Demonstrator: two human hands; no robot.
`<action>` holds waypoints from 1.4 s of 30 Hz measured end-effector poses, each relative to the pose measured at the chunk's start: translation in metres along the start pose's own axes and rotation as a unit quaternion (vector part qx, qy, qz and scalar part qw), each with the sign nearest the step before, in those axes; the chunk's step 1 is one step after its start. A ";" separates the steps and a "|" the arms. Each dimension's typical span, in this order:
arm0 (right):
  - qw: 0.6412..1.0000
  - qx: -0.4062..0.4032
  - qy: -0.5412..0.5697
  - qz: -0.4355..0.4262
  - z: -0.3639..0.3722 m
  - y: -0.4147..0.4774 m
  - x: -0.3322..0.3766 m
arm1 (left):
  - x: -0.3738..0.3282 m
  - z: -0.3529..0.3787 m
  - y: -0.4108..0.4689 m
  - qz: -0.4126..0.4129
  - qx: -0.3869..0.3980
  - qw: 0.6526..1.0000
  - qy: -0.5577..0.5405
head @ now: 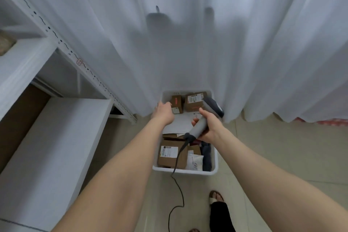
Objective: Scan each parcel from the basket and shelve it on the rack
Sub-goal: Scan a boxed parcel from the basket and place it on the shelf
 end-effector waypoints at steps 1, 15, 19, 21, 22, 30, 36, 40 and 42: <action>1.000 -0.001 -0.002 0.010 -0.006 0.013 0.005 | -0.003 0.003 0.015 -0.002 0.001 1.000 0.000; 0.988 -0.066 -0.035 0.133 -0.121 0.196 -0.054 | 0.045 0.143 0.193 -0.059 0.090 0.994 -0.022; 0.983 -0.095 -0.037 0.155 -0.160 0.247 -0.098 | 0.095 0.201 0.238 -0.079 0.119 0.989 -0.024; 0.980 -0.105 -0.042 0.164 -0.177 0.273 -0.117 | 0.121 0.231 0.259 -0.101 0.130 0.986 -0.023; 0.979 -0.109 -0.043 0.167 -0.185 0.285 -0.126 | 0.133 0.247 0.269 -0.111 0.139 0.984 -0.024; 0.973 -0.109 -0.118 0.164 -0.228 0.378 -0.173 | 0.204 0.337 0.341 -0.187 0.130 0.972 -0.059; 0.973 -0.103 -0.114 0.170 -0.243 0.425 -0.197 | 0.231 0.351 0.378 -0.233 0.069 0.965 -0.099; 0.974 -0.101 -0.093 0.178 -0.253 0.435 -0.199 | 0.241 0.358 0.393 -0.264 0.055 0.952 -0.145; 0.977 -0.103 -0.079 0.172 -0.257 0.433 -0.195 | 0.243 0.356 0.395 -0.279 0.051 0.946 -0.158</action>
Point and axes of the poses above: each hand's wrist, its own y-axis towards the middle knuckle, its own z-axis out of the palm, x = y × z, the point moved 7 cm from there along y, towards the middle knuckle, and after that the axes turned 15 degrees about x, right-handed, at the moved point
